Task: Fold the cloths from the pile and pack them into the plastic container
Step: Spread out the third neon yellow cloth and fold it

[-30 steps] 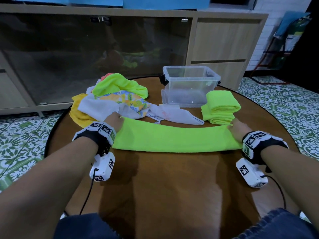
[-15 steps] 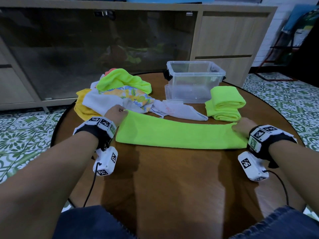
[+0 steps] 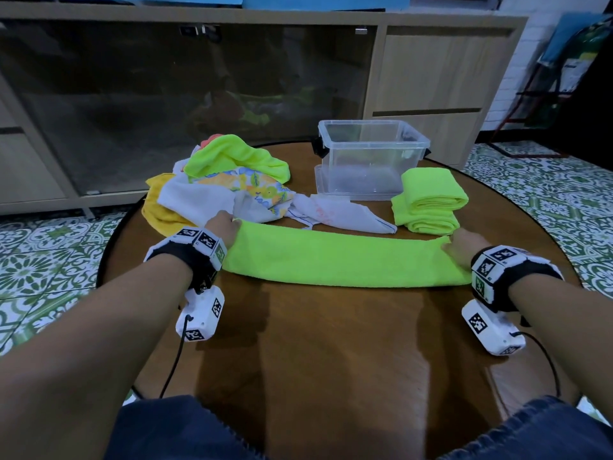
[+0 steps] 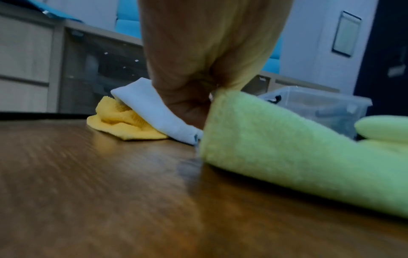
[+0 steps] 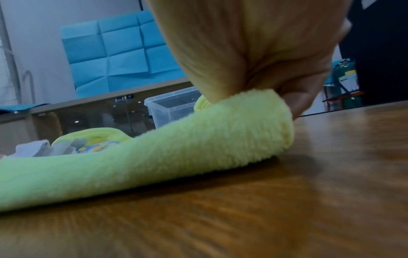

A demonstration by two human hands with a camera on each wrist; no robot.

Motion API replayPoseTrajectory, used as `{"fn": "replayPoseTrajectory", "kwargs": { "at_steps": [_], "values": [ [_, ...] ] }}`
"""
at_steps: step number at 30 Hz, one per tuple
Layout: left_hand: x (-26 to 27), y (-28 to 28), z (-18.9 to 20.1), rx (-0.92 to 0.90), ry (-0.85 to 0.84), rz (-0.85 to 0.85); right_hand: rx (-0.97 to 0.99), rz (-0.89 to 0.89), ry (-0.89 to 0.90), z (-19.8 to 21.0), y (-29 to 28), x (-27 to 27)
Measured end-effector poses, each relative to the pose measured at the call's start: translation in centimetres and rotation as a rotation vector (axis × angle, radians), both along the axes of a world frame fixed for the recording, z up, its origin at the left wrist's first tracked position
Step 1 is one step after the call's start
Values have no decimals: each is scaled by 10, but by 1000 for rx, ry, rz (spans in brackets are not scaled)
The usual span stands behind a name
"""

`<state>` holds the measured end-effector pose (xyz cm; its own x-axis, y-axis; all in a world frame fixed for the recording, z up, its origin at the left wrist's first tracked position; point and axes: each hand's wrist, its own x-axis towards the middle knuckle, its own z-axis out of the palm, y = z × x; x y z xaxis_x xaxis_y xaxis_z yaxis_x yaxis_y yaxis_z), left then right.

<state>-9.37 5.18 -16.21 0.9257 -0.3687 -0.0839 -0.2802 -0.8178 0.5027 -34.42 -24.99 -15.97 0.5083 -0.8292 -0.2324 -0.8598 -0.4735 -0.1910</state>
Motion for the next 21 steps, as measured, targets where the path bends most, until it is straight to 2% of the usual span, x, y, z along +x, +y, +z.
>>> {"fn": "replayPoseTrajectory", "kwargs": {
  "at_steps": [3, 9, 13, 17, 21],
  "values": [
    [5, 1, -10, 95, 21, 20, -31, 6, 18, -1, 0, 1],
    [-4, -1, 3, -38, -66, 9, -55, 22, 70, -1, 0, 2],
    [0, 4, 0, 33, -8, -50, -63, 35, 76, -2, 1, 1],
    [0, 10, 0, 27, 75, 10, -65, 37, 89, -2, 1, 0],
    [4, 20, -1, -36, 330, 8, -49, 28, 86, 0, 0, 0]
  ]
}}
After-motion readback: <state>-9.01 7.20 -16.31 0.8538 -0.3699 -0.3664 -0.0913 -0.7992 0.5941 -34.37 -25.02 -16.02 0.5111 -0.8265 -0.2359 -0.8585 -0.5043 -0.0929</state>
